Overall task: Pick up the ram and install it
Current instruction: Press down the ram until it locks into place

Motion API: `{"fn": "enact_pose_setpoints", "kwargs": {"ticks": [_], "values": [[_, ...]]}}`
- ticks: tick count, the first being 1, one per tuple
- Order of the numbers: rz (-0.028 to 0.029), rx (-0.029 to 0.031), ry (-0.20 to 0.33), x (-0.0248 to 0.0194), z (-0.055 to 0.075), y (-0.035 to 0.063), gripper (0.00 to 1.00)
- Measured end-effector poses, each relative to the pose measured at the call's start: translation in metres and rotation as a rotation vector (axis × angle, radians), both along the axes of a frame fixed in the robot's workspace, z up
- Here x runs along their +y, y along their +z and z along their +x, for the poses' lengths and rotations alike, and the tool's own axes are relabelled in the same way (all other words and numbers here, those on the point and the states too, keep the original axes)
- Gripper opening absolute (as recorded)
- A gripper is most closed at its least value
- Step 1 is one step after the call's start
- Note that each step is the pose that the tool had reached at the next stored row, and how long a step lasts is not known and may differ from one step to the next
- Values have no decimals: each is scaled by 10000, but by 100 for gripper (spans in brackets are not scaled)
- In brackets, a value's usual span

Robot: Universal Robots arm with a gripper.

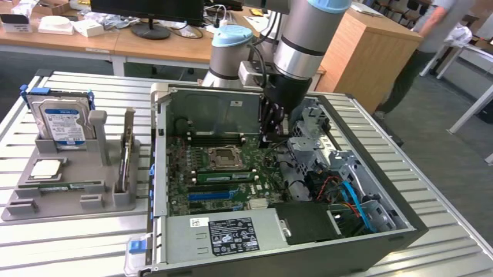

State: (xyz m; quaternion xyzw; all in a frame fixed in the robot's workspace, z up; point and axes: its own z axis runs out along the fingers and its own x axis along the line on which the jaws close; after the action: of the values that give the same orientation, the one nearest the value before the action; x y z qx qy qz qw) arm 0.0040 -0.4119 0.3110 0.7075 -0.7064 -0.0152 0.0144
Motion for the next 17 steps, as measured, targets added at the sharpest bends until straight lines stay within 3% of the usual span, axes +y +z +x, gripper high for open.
{"fn": "enact_pose_setpoints", "kwargs": {"ticks": [17], "values": [[1,0,0,0,0,-117,10]]}}
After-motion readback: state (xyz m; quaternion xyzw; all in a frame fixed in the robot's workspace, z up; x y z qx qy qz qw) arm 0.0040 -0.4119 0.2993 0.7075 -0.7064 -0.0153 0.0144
